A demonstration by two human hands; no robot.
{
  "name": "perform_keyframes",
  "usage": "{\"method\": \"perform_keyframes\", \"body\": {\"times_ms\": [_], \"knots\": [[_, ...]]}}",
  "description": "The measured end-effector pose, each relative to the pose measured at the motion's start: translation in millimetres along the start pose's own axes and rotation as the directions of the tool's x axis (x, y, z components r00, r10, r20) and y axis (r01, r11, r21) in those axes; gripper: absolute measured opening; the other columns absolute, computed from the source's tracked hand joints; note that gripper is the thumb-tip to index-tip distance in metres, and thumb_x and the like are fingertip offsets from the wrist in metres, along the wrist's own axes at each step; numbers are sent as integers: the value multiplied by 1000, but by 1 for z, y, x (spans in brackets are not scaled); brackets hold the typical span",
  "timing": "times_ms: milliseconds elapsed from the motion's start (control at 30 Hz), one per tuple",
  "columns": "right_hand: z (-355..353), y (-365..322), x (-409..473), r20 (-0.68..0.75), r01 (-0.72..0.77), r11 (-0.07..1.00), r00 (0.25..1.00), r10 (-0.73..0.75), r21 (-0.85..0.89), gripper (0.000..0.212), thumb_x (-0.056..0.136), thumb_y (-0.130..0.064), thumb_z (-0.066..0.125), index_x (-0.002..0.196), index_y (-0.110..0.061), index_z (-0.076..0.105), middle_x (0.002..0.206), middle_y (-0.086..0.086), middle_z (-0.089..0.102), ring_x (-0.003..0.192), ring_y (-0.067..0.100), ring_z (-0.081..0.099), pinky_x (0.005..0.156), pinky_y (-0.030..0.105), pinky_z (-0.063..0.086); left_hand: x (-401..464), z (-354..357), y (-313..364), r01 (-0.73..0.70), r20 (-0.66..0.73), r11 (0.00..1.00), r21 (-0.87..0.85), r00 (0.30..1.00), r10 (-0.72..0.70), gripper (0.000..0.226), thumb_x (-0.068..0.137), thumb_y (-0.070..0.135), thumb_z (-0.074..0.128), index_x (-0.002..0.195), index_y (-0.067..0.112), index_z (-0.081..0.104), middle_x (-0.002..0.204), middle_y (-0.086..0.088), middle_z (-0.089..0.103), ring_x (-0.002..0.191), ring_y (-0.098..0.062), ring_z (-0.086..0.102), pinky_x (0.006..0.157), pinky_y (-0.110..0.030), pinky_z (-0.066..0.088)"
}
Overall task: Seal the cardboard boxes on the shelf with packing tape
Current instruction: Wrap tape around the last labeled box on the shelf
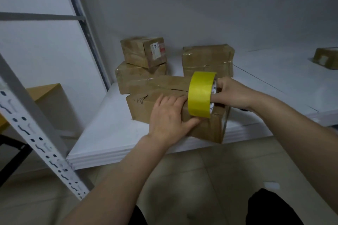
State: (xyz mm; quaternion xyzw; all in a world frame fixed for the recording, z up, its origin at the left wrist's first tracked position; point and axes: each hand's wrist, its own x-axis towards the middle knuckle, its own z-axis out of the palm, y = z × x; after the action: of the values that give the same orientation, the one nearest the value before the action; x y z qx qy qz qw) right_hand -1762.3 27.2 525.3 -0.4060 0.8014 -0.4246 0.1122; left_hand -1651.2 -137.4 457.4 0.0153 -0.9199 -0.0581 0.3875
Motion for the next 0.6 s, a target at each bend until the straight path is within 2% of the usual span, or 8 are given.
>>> {"method": "perform_keyframes", "body": {"times_ms": [67,133,267,333,433,500,567,600], "knots": [[3,2,-4,-66,24,998,998,-20,59,24,84,-21,71,105,-8,72,101,3,74,96,14,69,94,39,52,0,5,-1,5,-73,998,61,997,-1,68,77,75,43,95,15,69,84,-3,63,82,-26,57,76,-37,42],[1,-2,-7,-79,31,995,997,-23,98,20,88,-11,67,104,0,70,103,13,73,95,20,69,94,42,52,-2,9,11,56,-122,992,118,992,-41,65,76,73,42,88,15,68,81,-4,62,79,-26,54,69,-35,36],[-14,-8,-4,-47,57,992,998,-52,113,36,82,-2,69,106,22,56,106,33,62,95,37,62,83,45,51,3,15,41,109,-131,975,192,988,-84,62,76,72,40,79,17,67,79,-2,61,79,-25,54,67,-35,35],[-16,-3,-2,-63,28,992,998,-21,120,35,87,-2,66,112,19,55,115,35,59,99,37,61,87,46,50,5,17,44,94,-170,976,196,984,-61,65,78,77,41,74,16,65,75,-2,59,76,-24,52,66,-35,35],[-15,7,2,-73,14,994,997,-6,112,36,91,-6,63,114,19,52,121,38,52,113,50,52,96,62,42,7,21,39,74,-203,979,191,979,-34,68,78,80,43,72,16,65,74,0,58,74,-23,51,65,-36,35],[-16,10,7,-64,26,996,998,-21,85,38,92,-6,61,112,22,47,119,43,47,112,57,44,91,70,38,8,21,39,78,-209,981,180,977,-39,66,79,79,44,72,17,63,73,0,57,74,-23,50,64,-34,33],[-18,10,12,-71,34,994,997,-26,106,36,92,-3,59,110,25,45,117,45,45,109,59,43,90,68,43,7,22,40,85,-210,980,179,977,-46,65,80,78,44,72,17,63,74,0,57,74,-22,50,64,-34,33],[-20,12,15,-94,34,991,995,-22,132,33,92,-1,59,108,25,46,115,44,47,107,56,47,89,59,49,5,24,40,84,-217,980,180,975,-44,64,81,77,44,73,17,63,74,0,57,74,-22,50,64,-33,33]]}}
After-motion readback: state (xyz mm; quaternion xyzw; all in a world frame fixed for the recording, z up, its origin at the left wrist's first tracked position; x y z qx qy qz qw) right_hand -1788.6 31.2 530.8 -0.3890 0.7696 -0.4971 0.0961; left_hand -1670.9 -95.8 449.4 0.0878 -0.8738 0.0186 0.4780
